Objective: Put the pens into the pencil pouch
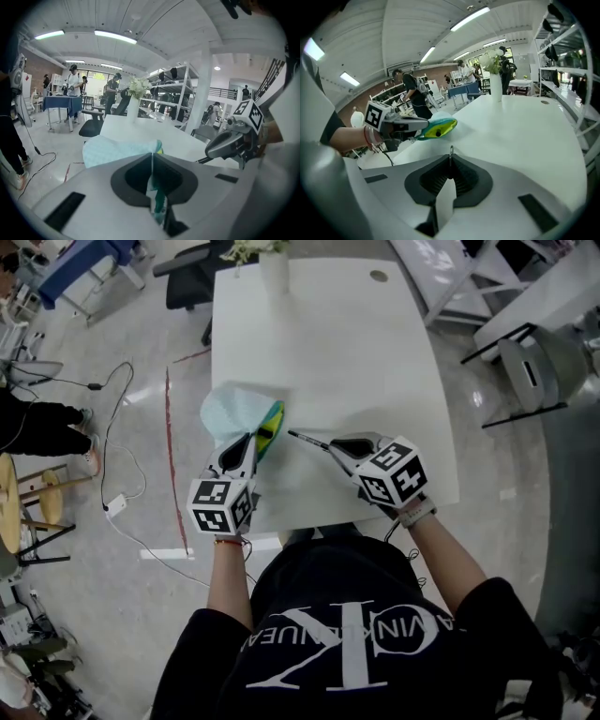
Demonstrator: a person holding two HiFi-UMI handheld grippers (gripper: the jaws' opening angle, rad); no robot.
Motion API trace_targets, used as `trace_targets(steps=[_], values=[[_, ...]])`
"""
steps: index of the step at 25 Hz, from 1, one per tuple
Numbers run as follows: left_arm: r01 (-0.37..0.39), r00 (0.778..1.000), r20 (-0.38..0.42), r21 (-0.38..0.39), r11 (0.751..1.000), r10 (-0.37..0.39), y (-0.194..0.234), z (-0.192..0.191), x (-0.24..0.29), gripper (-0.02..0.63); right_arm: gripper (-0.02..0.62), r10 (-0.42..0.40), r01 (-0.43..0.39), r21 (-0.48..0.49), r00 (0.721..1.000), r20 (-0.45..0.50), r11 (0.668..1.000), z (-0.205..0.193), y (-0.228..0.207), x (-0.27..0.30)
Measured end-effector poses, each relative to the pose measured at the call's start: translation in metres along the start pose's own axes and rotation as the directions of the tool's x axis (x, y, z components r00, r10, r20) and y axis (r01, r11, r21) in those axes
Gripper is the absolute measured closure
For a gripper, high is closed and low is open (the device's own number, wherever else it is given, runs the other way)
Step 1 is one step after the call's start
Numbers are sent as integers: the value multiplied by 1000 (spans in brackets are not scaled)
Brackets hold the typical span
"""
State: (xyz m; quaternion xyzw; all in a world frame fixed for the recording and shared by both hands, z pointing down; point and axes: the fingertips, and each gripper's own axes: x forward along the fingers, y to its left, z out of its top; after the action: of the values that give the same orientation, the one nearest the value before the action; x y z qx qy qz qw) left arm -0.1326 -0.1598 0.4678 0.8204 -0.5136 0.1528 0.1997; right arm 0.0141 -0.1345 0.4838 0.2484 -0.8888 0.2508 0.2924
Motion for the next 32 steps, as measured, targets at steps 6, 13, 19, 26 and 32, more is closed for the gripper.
trace_targets(steps=[6,13,19,26,32], values=[[5,1000,2,-2,1000,-5,-1,1,0,594,572,-21,22,43,999,-28,999,-24,-13,12],[1,1000,0,-3,1000,-1,4,1,-1,594,572,8,-19,207,998,55,978,-17,-21,5],[5,1000,-2,0,1000,-5,2,1,-1,594,572,-9,-11,249,997,78,968,-14,-30,-3],[5,1000,-7,3,1000,-5,2,0,0,594,572,12,-90,390,980,199,916,0,-37,-18],[-4,1000,-9,9,1000,4,2,1,0,594,572,71,-166,360,963,261,918,23,-17,-33]])
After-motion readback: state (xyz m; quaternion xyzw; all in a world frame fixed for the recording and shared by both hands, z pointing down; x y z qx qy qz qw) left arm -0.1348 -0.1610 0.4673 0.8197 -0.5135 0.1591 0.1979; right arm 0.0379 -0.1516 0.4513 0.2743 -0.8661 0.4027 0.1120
